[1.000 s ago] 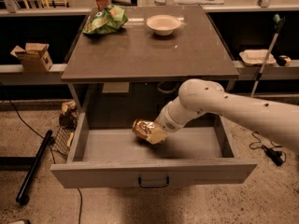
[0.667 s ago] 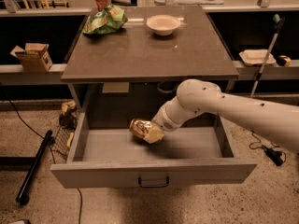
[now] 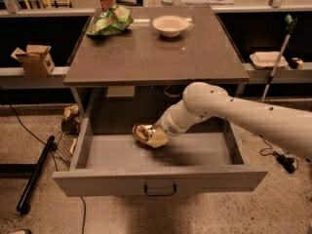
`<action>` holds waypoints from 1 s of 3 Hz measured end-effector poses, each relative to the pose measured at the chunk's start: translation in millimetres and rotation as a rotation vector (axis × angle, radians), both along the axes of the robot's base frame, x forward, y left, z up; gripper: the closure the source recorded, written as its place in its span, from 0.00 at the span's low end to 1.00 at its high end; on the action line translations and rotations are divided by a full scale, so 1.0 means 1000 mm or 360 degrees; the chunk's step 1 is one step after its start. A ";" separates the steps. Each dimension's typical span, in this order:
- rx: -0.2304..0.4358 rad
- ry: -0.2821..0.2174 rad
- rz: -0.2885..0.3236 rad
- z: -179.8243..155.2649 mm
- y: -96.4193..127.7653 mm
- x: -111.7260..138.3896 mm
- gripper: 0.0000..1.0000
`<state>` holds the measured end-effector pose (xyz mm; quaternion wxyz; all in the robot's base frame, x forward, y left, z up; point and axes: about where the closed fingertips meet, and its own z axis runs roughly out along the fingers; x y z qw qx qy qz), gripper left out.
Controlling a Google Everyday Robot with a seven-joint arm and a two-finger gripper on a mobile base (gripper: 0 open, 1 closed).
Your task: Place orange can into top drawer
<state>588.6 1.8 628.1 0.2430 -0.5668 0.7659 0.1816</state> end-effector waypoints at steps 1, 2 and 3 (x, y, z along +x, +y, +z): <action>0.0046 0.0019 -0.0017 0.000 -0.005 0.001 0.00; 0.0149 0.0009 -0.0023 0.021 -0.031 0.002 0.00; 0.0125 -0.0048 -0.0023 0.064 -0.078 -0.002 0.00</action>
Offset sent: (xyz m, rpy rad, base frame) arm 0.0035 -0.0753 0.0513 0.1740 -0.0184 -0.0250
